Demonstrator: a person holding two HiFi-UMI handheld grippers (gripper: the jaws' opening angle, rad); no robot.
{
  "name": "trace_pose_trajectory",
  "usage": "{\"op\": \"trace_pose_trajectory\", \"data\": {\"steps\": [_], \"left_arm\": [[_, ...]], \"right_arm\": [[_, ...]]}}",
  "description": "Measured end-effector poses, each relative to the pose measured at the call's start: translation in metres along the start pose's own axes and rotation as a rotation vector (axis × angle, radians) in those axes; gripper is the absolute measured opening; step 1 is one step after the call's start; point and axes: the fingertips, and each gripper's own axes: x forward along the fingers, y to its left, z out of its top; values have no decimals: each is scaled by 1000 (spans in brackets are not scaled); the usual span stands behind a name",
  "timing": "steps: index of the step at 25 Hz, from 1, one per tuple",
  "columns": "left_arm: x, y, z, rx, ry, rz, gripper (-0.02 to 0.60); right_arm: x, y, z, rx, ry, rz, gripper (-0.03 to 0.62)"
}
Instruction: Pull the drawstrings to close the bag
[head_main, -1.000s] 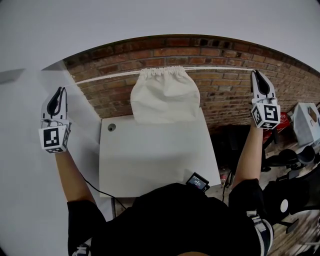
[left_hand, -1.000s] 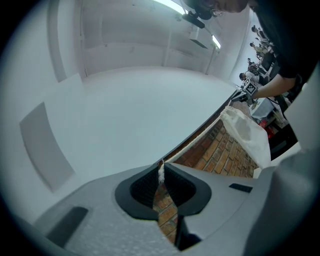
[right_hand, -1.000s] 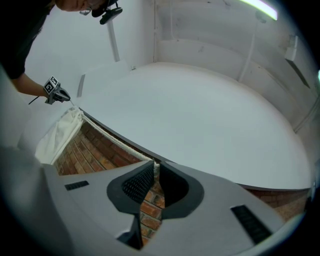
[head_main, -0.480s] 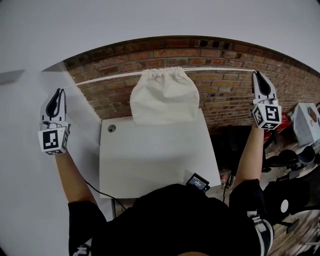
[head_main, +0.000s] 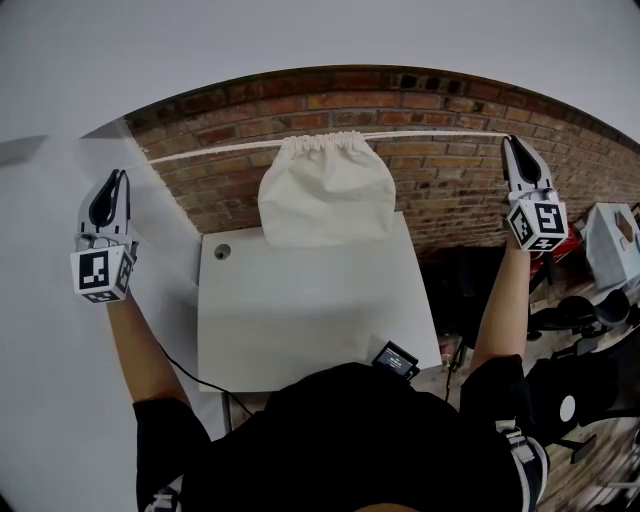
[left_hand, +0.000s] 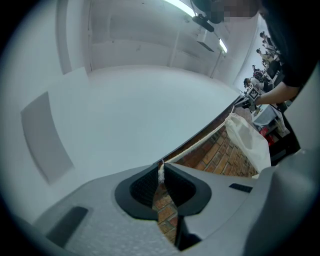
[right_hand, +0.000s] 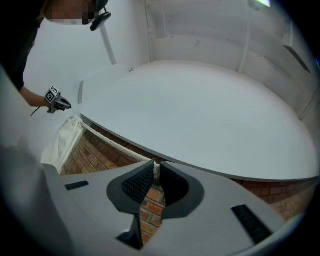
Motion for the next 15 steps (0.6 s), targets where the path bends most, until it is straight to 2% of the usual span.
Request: {"op": "trace_pose_trajectory", "data": {"steps": [9,15], "left_arm": [[1,1,-6,-69,19,-23,48],[4,6,-5,-151,22,-49,48]], "right_arm": [[3,6,-4,79,9,70,43],[7,7,1,168,-6,115,43]]}}
